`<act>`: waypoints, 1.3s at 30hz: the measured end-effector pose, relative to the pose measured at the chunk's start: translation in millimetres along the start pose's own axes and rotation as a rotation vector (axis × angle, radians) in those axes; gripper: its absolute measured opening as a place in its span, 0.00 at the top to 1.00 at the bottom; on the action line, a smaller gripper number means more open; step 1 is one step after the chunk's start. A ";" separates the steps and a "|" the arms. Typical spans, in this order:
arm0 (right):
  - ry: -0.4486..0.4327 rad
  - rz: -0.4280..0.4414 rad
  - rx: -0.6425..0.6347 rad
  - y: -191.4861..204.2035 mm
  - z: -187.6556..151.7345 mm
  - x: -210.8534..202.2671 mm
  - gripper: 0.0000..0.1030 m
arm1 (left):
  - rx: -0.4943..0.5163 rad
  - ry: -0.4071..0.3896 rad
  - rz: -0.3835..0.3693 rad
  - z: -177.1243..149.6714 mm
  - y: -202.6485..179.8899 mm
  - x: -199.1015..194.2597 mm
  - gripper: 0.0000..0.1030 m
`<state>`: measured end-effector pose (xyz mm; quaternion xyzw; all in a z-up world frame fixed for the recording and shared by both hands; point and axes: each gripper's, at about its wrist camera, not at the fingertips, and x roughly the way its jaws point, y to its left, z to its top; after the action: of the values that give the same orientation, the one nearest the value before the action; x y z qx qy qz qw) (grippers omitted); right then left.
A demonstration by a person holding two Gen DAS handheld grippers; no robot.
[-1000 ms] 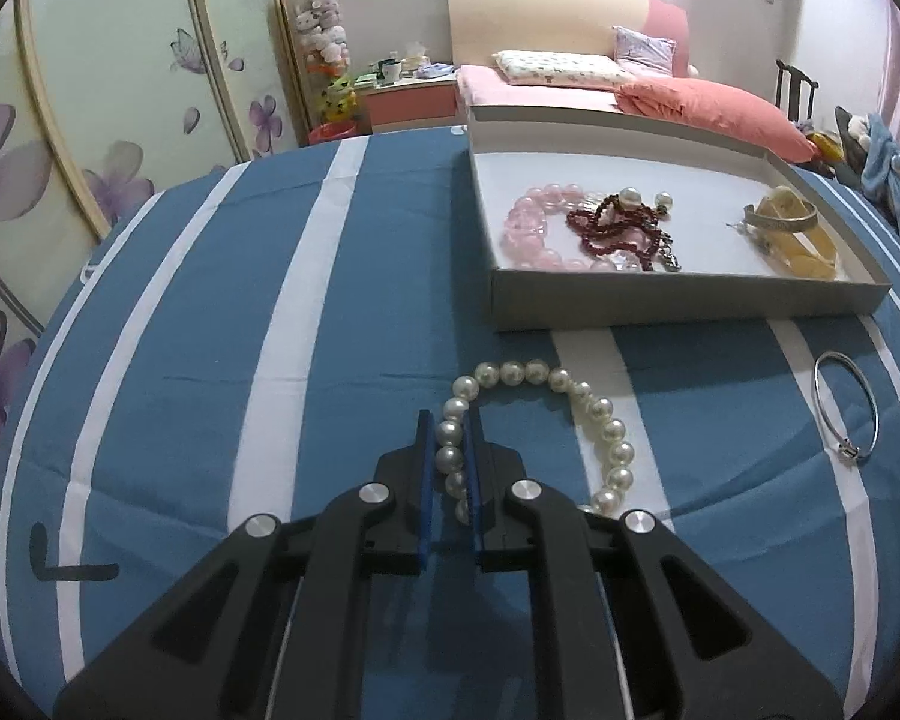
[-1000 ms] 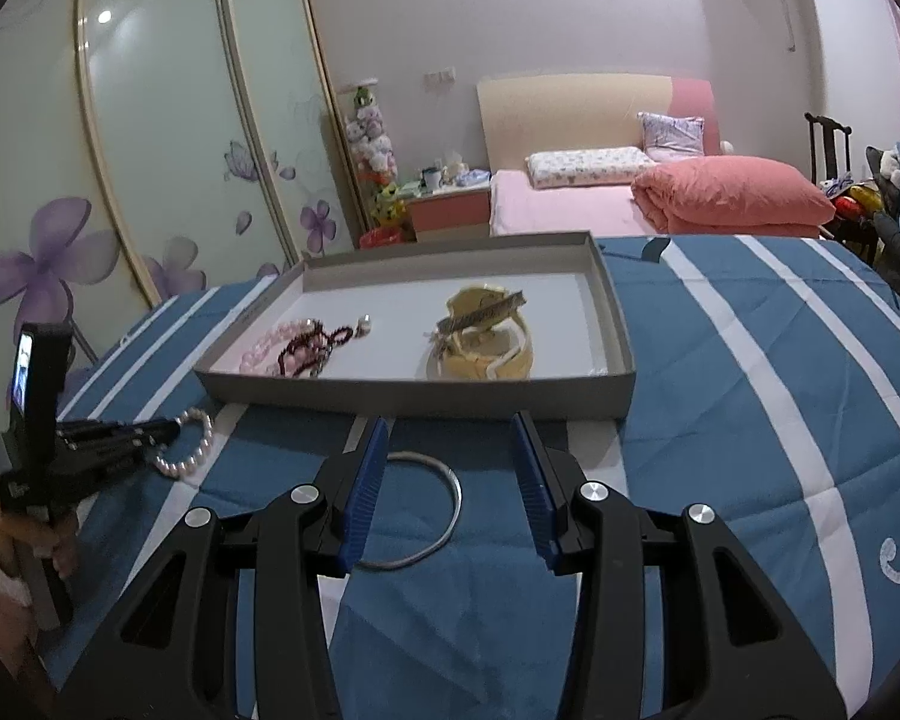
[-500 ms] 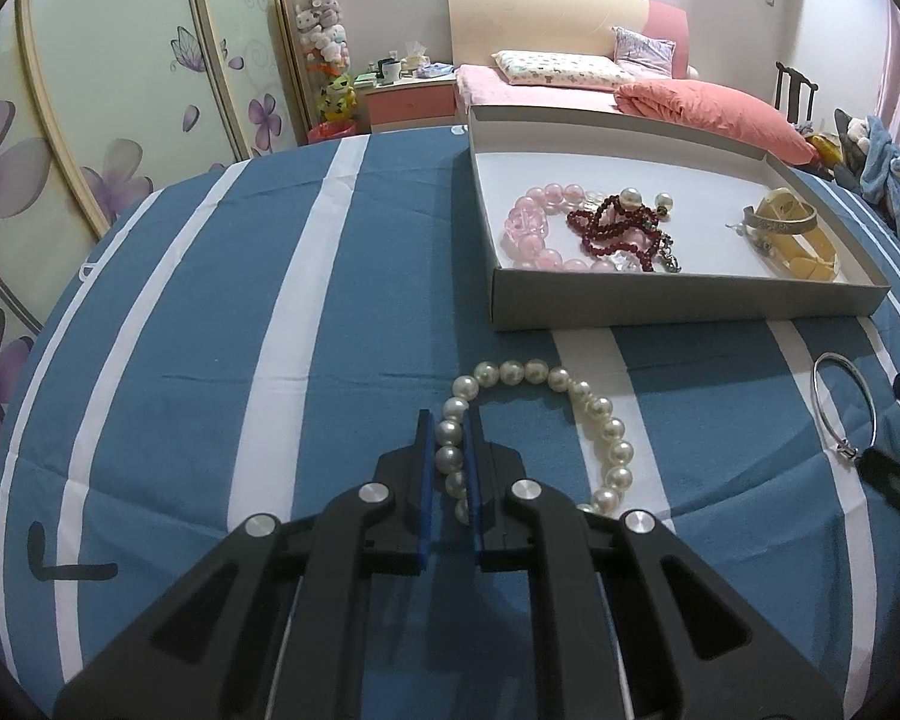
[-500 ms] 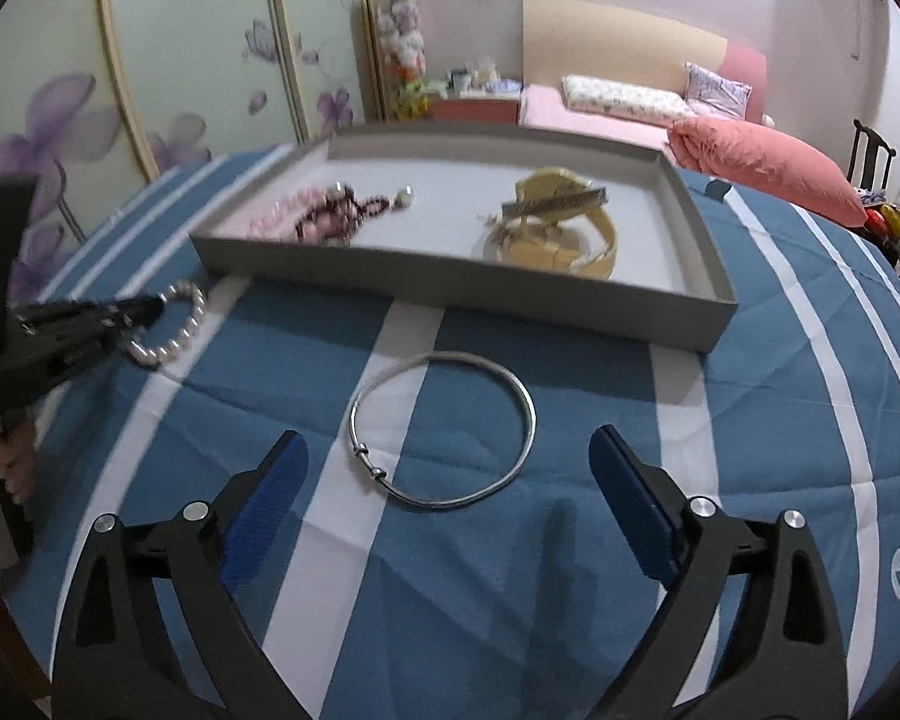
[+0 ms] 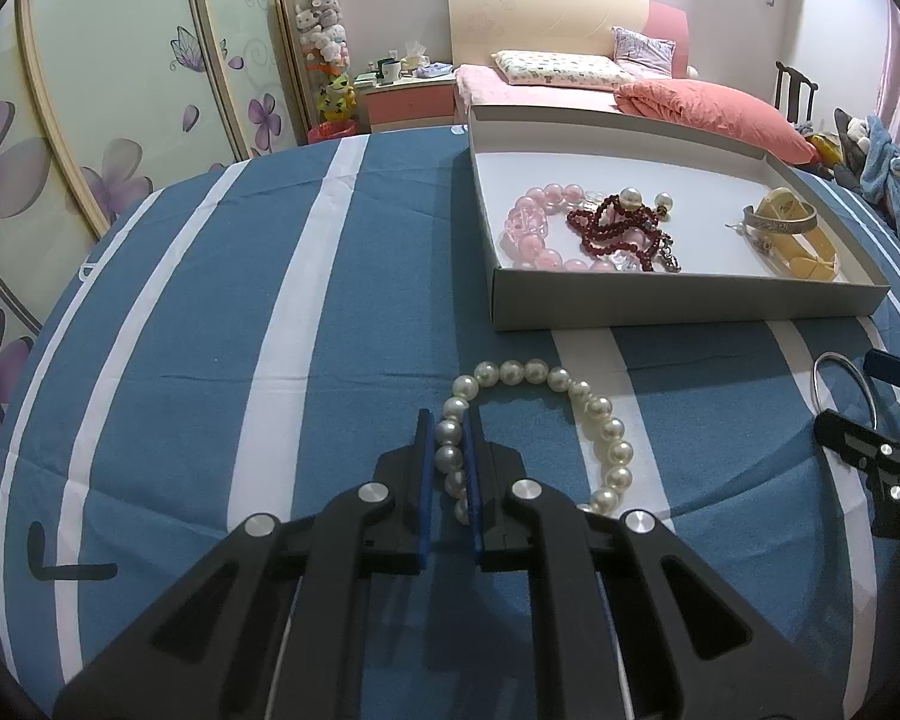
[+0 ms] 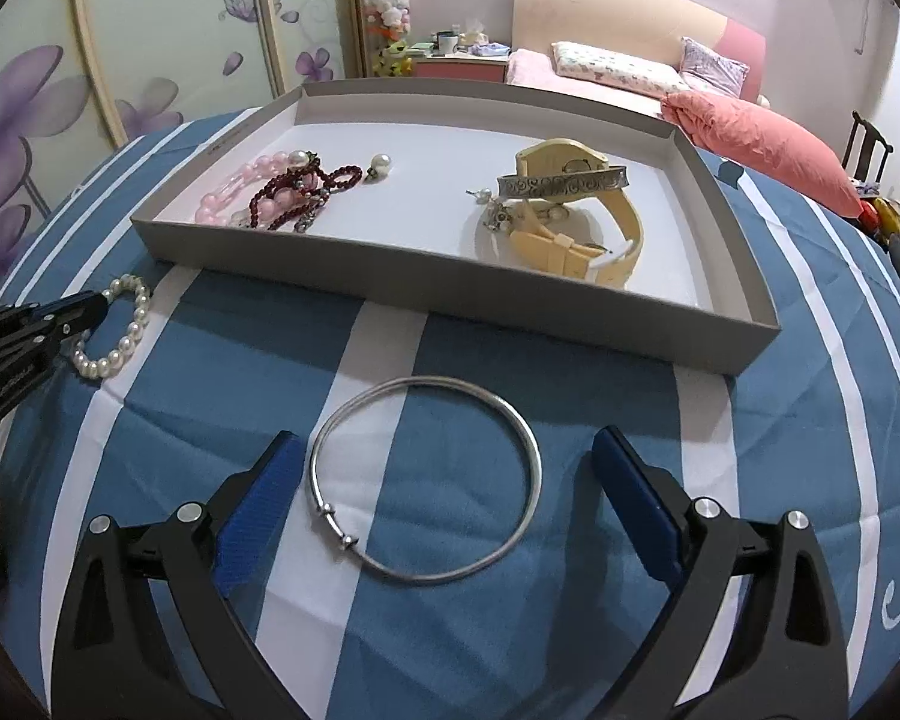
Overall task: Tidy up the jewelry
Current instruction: 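Grasp the thin silver bangle with the right tool, then carry the pearl bracelet in the left tool while the right tool carries the bangle over the tray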
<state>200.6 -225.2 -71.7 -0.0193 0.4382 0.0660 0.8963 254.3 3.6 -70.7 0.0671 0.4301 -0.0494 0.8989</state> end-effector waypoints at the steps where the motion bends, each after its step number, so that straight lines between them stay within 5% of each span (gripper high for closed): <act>1: -0.007 0.007 -0.010 0.1 -0.9 -2.9 0.24 | 0.000 0.000 0.000 0.0 0.1 0.0 0.90; 10: -0.012 -0.009 0.020 -16.2 -13.4 -16.5 0.28 | 0.000 0.000 0.000 0.1 0.3 -0.1 0.90; 15: -0.096 0.006 0.078 -30.8 -20.7 -36.8 0.28 | -0.033 -0.015 -0.029 -2.4 5.9 -3.8 0.90; 27: -0.393 0.066 0.185 -45.0 -13.7 -89.7 0.28 | -0.049 -0.249 -0.110 -0.7 -2.1 -69.2 0.90; 39: -0.529 0.069 0.160 -33.6 -14.7 -109.3 0.28 | -0.037 -0.382 -0.144 2.3 -16.3 -110.8 0.90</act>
<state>127.3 -271.0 4.6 0.0843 0.1933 0.0642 0.9754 184.4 -9.3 15.9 0.0091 0.2561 -0.1178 0.9594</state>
